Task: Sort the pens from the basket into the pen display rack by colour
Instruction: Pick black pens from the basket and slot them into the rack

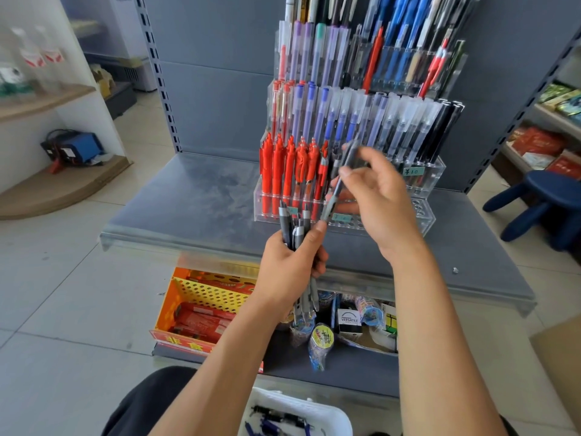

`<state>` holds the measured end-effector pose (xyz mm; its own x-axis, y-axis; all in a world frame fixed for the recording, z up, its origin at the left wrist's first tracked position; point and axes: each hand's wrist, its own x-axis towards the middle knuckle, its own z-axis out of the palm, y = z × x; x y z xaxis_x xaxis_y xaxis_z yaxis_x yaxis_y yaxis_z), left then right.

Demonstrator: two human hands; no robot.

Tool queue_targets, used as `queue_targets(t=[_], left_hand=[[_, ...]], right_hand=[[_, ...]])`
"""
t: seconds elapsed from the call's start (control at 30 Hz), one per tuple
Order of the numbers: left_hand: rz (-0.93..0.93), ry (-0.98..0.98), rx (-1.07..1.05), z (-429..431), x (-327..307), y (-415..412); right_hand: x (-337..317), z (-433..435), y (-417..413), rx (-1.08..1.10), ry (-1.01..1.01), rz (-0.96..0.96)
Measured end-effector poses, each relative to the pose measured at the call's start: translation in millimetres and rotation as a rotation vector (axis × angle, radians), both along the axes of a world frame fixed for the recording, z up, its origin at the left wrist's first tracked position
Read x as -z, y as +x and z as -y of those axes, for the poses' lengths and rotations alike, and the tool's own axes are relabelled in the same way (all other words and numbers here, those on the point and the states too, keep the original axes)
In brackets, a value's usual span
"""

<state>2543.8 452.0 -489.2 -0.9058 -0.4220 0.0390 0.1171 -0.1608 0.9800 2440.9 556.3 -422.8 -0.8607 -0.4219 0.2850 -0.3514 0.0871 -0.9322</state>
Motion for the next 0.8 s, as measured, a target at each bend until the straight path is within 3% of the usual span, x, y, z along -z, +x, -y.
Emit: queue_targets(t=[0.23, 0.8], left_hand=[[0.017, -0.007, 0.001, 2.2, -0.1, -0.2], [0.003, -0.011, 0.005, 0.9, -1.7, 0.8]], right_hand=[[1.9, -0.1, -13.1, 0.285, -0.076, -0.329], [21.6, 8.0, -23.7, 0.436, 0.312, -0.287]])
